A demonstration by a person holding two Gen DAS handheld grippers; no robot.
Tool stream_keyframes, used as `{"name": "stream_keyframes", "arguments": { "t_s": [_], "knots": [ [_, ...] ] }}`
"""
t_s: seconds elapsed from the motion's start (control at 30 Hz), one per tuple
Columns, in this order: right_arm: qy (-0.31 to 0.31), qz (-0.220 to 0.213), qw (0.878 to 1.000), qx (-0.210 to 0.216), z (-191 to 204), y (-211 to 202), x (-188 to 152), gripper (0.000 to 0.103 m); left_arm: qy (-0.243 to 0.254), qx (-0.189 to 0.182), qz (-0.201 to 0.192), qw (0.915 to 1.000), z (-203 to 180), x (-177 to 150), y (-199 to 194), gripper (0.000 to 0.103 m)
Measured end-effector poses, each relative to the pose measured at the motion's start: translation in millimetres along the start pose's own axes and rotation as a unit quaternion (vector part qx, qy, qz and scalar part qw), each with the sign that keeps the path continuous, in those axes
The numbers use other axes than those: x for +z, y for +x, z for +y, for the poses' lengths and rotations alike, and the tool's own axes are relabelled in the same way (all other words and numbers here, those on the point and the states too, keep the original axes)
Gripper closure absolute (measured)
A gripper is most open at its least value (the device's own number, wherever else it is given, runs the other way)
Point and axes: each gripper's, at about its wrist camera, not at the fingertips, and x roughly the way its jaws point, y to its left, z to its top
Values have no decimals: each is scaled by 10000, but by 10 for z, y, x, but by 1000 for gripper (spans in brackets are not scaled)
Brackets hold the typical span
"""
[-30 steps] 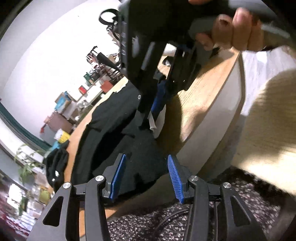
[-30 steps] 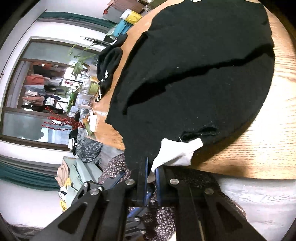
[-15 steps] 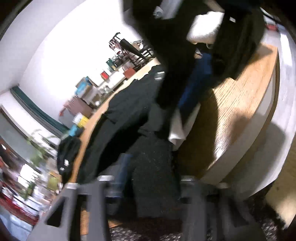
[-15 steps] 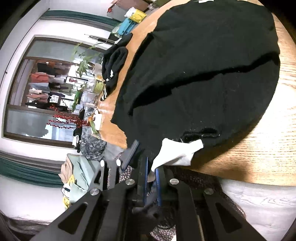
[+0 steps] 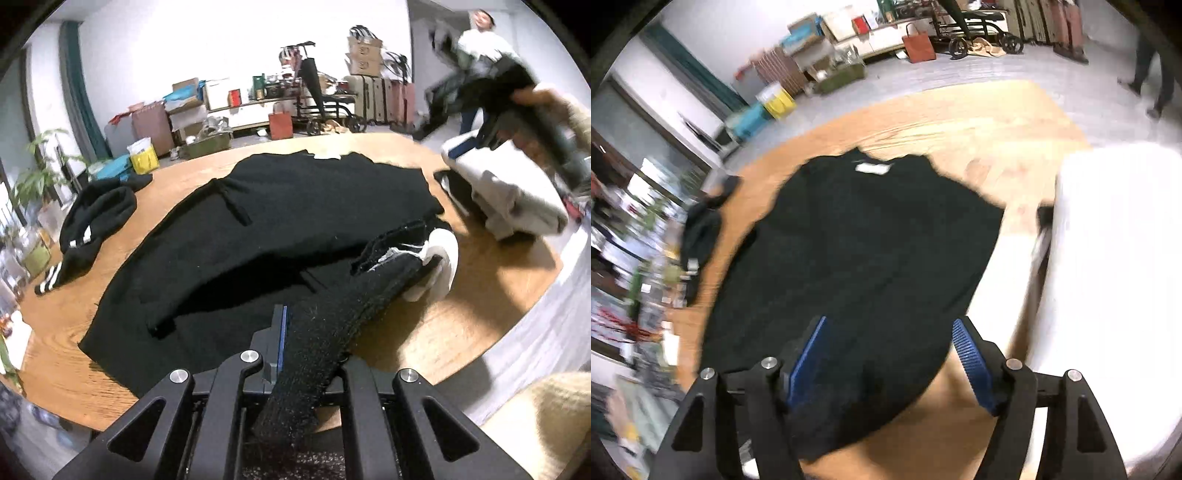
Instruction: Fold clothes
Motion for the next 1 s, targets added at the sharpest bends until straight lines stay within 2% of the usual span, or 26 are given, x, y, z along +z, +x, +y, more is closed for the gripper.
{"name": "stream_keyframes", "arguments": {
  "t_s": [0.07,0.17,0.33,0.6,0.7,0.8,0.9,0.93,1.0],
  "knots": [
    [147,261,9990,-330,-130,242,190,28,-111,-63,15,9999,51,21,15,95],
    [256,411,9970,-606,-260,467,310,38,-278,-157,38,9995,126,53,37,95],
    [-78,519,9957,-768,-137,579,424,31,-497,-235,22,9985,237,90,59,95],
    [317,724,9940,-749,-113,654,318,30,-1028,-172,-155,9944,550,157,61,95],
    [473,795,9930,-735,-106,681,275,29,-1058,-165,-207,9940,595,175,40,95],
    [856,944,9889,-758,-270,807,360,29,-960,-127,-268,9949,576,167,14,95],
    [1232,978,9861,-536,-422,892,443,25,-1049,-121,-324,9939,600,137,12,95],
    [1284,904,9867,-418,-457,872,465,30,-1071,-127,-326,9936,607,126,12,95],
    [1389,756,9873,-181,-528,832,509,77,-1044,-140,-349,9938,598,96,-9,95]
  ]
}}
